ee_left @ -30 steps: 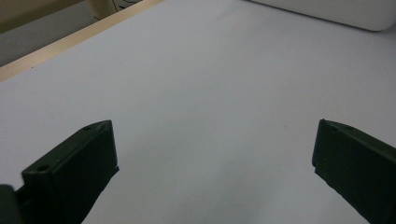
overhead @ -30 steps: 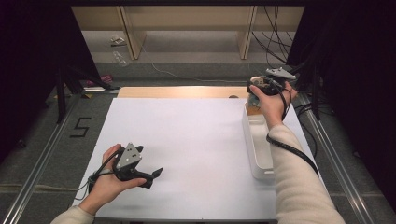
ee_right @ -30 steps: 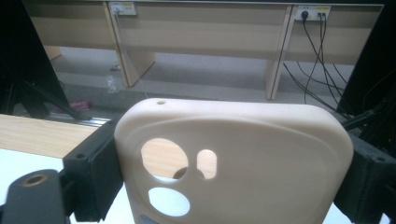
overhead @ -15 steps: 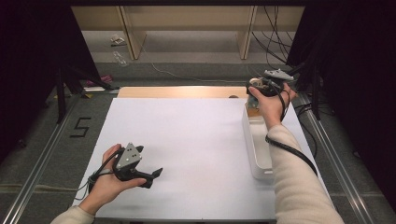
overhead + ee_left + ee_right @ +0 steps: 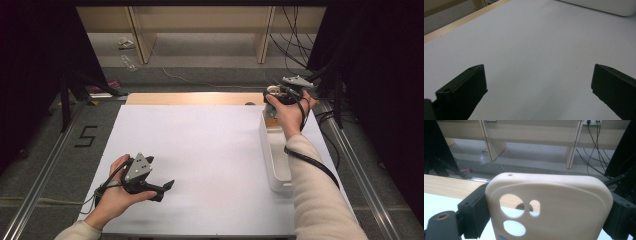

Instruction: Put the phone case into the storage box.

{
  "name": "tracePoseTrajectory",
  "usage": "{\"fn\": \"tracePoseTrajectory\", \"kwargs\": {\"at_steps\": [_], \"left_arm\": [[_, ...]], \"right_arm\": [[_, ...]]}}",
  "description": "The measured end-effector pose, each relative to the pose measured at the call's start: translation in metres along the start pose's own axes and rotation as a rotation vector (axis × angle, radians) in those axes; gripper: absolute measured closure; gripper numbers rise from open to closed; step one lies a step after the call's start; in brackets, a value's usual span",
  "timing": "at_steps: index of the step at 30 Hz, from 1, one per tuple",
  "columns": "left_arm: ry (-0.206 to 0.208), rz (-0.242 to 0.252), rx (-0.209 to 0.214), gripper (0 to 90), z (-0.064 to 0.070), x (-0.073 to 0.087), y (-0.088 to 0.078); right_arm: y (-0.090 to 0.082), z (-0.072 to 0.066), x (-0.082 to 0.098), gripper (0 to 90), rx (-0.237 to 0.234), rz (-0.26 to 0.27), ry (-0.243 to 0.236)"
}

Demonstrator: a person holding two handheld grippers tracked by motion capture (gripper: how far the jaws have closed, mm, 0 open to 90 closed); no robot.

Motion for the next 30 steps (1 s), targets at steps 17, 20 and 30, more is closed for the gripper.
{"fn": "tracePoseTrajectory", "kwargs": {"at_steps": [17,20,30], "left_arm": [[-0.001,0.000,0.000,0.0,0.0000,0.0000,0.0001],[0.000,0.000,0.000,0.0,-0.0001,-0.0001,0.0000],[-0.001,0.000,0.001,0.0,0.0000,-0.0001,0.0002]], "right_arm": [[0.0035,-0.0005,0.0040,12.3,0.000,-0.018,-0.003],[0.0038,-0.0006,0.0042,12.3,0.000,-0.020,-0.004],[0.0052,-0.0011,0.0054,12.2,-0.001,-0.027,-0.008]]}}
Point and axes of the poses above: each handheld gripper's, and its own axes: y roughly forward along the jaws, x roughly out of its underside, z roughly to its right, the point moved 1 cm from there along y, roughly forward along the jaws, and after that the axes turned 5 degrees about -z, right-handed, at the moved point
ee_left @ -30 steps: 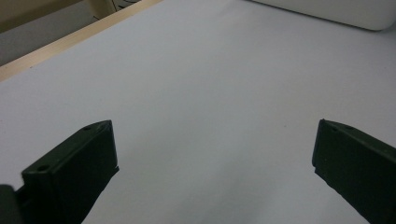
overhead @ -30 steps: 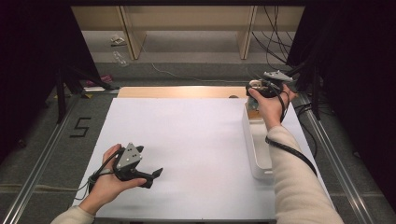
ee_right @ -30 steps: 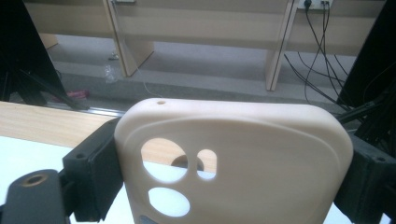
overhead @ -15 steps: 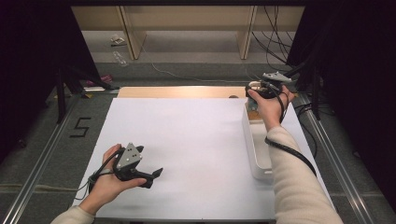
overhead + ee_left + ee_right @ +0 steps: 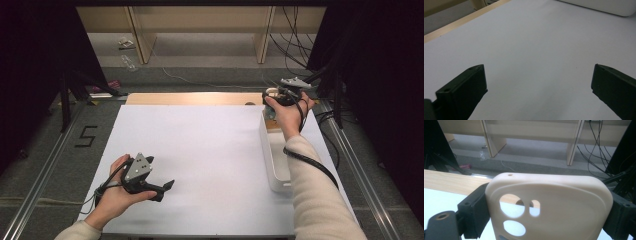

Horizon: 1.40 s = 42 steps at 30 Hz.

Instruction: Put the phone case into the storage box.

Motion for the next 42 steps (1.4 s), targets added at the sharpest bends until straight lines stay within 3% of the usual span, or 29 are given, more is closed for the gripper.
{"fn": "tracePoseTrajectory", "kwargs": {"at_steps": [25,42], "left_arm": [[0.001,0.000,0.002,0.0,0.000,0.000,0.000],[0.001,0.001,0.001,0.0,0.001,0.000,0.001]], "right_arm": [[0.007,0.000,0.010,12.1,-0.004,-0.032,0.002],[0.010,0.001,0.012,11.0,-0.003,-0.019,0.017]]}}
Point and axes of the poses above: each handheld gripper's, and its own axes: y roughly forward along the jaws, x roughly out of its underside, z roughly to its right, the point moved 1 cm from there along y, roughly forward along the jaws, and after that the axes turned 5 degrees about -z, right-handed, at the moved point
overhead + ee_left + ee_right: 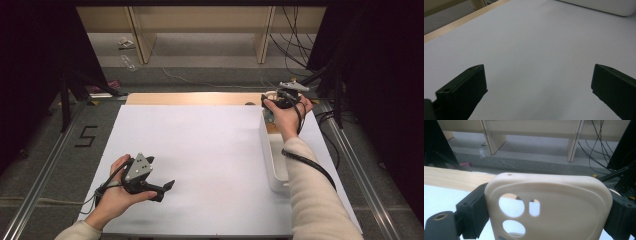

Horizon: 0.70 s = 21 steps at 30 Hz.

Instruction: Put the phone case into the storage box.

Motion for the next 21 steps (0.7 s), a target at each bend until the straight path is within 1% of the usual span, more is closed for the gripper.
{"fn": "tracePoseTrajectory", "kwargs": {"at_steps": [2,4,6,7,11,14,21], "left_arm": [[0.001,0.001,0.002,0.0,0.0000,0.0000,0.0000],[0.001,0.001,0.002,0.0,0.0001,-0.0001,0.0000],[0.001,0.000,0.002,0.0,0.0000,0.0000,0.0001],[0.002,0.000,0.002,0.0,0.0000,0.0000,0.0001],[0.002,0.000,0.003,0.0,0.0002,0.0000,0.0003],[0.002,-0.002,0.003,0.0,0.0002,0.0000,0.0002],[0.002,0.001,0.001,0.0,0.0005,-0.0002,0.0003]], "right_arm": [[0.0010,-0.0002,0.0004,10.6,-0.004,0.002,0.001],[0.0022,0.0004,0.0007,7.7,-0.009,0.002,0.013],[0.0037,0.0012,0.0015,6.3,-0.028,0.001,0.020],[0.0041,0.0016,0.0020,3.8,-0.023,0.000,0.021],[0.0051,0.0034,0.0022,0.7,-0.016,-0.003,0.031],[0.0040,0.0054,0.0006,0.3,-0.018,0.003,0.045],[-0.0024,0.0063,-0.0061,0.2,-0.007,0.026,0.042]]}}
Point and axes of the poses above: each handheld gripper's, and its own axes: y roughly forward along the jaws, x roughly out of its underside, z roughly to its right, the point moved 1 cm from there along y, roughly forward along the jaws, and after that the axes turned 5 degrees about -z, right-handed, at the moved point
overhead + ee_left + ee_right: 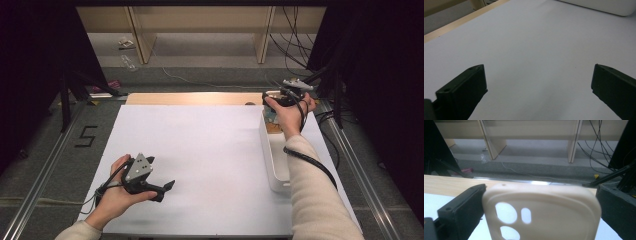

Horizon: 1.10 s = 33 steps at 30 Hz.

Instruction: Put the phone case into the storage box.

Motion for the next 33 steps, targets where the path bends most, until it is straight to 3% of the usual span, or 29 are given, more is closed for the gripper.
{"fn": "tracePoseTrajectory", "kwargs": {"at_steps": [14,33], "left_arm": [[0.000,0.000,-0.004,0.0,0.000,0.000,0.000],[-0.004,-0.001,-0.007,0.0,-0.001,0.000,-0.001]], "right_arm": [[-0.019,-0.005,-0.006,1.0,-0.011,0.026,-0.011],[-0.047,-0.006,0.008,4.6,-0.023,0.020,-0.028]]}}
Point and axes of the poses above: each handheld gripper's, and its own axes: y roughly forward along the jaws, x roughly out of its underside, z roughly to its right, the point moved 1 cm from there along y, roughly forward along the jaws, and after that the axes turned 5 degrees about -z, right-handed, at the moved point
